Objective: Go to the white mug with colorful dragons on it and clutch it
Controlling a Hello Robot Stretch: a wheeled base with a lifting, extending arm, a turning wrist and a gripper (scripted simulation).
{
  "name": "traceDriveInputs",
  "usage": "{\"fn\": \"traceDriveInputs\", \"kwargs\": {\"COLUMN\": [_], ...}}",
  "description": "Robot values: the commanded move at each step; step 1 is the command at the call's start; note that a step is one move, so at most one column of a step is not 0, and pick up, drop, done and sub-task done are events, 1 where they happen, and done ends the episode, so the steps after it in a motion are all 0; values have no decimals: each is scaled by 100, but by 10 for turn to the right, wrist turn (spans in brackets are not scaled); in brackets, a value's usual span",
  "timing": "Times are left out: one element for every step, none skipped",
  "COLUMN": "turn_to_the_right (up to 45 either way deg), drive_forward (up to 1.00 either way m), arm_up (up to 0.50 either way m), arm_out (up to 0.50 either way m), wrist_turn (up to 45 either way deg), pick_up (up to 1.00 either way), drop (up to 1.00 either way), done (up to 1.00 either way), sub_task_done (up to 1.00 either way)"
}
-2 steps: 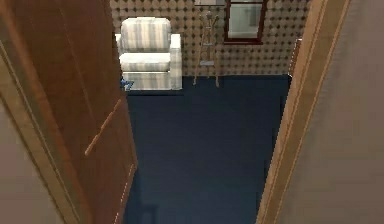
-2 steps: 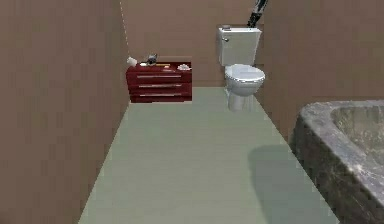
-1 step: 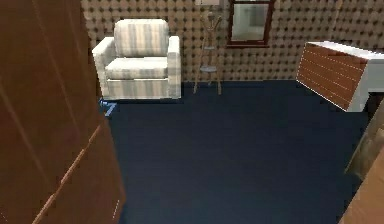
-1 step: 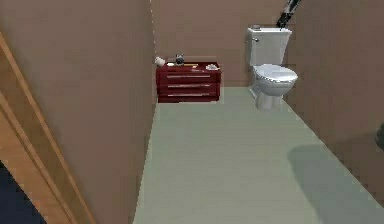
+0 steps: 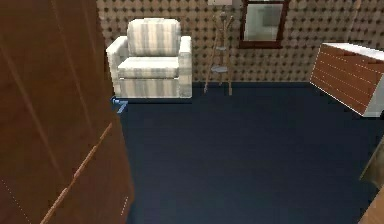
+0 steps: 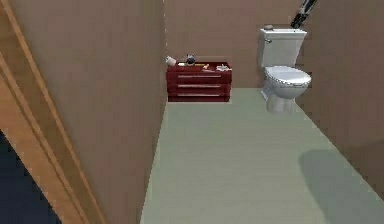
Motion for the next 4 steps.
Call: {"fn": "traceDriveInputs", "kwargs": {"turn_to_the_right": [0, -90, 0, -450], "drive_forward": [90, 0, 95, 0], "arm_up": [0, 0, 0, 0], "arm_out": [0, 0, 0, 0], "wrist_turn": [0, 0, 0, 0], "pick_up": [0, 0, 0, 0], "drop": [0, 0, 0, 0], "done": [0, 0, 0, 0], "sub_task_done": [0, 0, 0, 0]}}
